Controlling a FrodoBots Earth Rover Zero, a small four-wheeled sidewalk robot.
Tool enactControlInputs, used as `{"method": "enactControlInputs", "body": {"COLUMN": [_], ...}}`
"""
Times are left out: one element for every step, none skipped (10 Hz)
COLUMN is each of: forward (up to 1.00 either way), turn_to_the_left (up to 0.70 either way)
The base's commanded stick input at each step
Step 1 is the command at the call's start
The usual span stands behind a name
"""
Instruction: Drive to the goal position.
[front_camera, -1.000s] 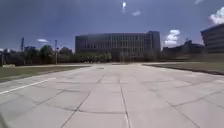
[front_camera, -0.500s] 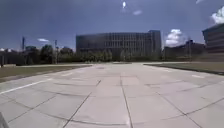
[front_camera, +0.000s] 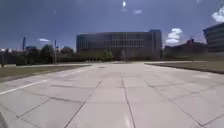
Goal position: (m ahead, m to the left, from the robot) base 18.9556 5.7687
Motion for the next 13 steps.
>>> {"method": "enactControlInputs", "body": {"forward": [0.5, 0.5, 0.5, 0.5, 0.5, 0.5, 0.5, 0.5, 0.5, 0.5, 0.5, 0.5, 0.5], "turn_to_the_left": [0.0, 0.0, 0.0, 0.0, 0.0, 0.0, 0.0, 0.0, 0.0, -0.13, -0.5, -0.5, -0.5]}}
